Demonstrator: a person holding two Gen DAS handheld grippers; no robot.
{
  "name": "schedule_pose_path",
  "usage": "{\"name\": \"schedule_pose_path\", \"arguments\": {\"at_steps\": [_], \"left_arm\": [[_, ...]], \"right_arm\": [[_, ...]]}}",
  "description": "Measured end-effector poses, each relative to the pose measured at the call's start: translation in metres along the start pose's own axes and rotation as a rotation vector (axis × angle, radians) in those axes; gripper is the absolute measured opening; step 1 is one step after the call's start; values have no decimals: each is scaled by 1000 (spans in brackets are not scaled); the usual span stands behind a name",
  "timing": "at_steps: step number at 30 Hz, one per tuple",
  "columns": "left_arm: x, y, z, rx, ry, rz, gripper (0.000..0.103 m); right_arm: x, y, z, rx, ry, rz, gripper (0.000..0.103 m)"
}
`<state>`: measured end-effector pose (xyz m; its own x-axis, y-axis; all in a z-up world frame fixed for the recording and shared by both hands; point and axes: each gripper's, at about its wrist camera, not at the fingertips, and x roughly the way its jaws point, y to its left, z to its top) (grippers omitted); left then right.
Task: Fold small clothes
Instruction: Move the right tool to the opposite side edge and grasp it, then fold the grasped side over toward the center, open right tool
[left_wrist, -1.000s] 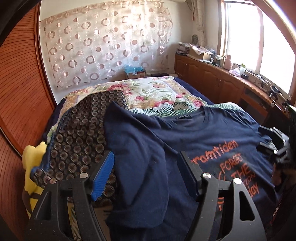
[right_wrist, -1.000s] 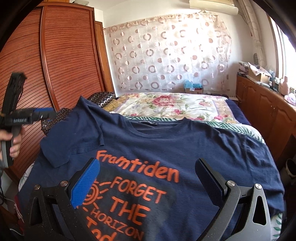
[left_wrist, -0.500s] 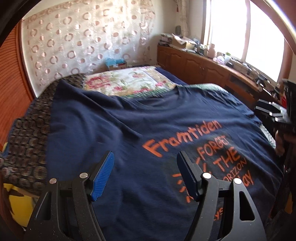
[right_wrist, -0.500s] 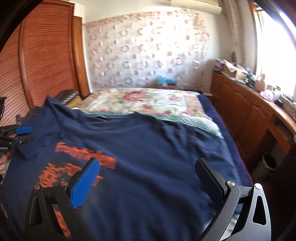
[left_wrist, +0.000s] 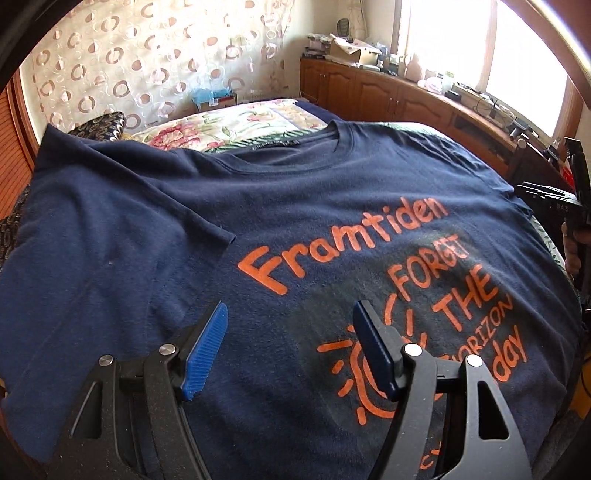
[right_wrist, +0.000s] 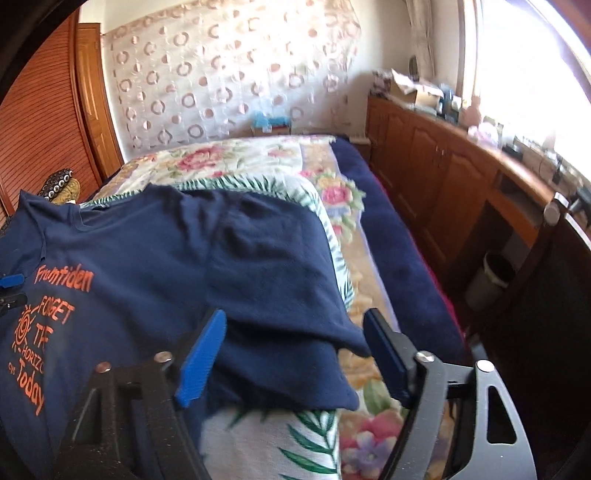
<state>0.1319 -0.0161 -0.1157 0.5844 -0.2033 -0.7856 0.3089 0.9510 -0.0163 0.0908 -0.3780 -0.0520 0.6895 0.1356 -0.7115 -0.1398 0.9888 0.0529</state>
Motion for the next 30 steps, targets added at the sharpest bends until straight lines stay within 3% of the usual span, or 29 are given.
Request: {"name": "schedule_pose_path", "arguments": {"at_steps": [3,13,20,22,24,27,29,30], "left_arm": [[3,-1,1,17,9,8,72],[10,-1,6,19,1,7,83],[11,-3,7,23,2,8,84],[11,-3,7,22,2,7,84],[11,-4,6,21,2,8,84],[11,-3,7,21,2,7,84],[11,-3,6,22,2,8,85],[11,-3,6,22,2,8,85]], "right_arm": [[1,-5,7,34,37,35,60],[-3,-27,14,76,80,44,52],[0,-32,12,104,85,78,47],[6,-30,13,106,84,94,41],[5,-29,12,99,80,116,28],[3,-21,12,47,67,67,24],[0,-16,12,-1,48,9,10],[-1,-15,12,-13,44,8,9]]}}
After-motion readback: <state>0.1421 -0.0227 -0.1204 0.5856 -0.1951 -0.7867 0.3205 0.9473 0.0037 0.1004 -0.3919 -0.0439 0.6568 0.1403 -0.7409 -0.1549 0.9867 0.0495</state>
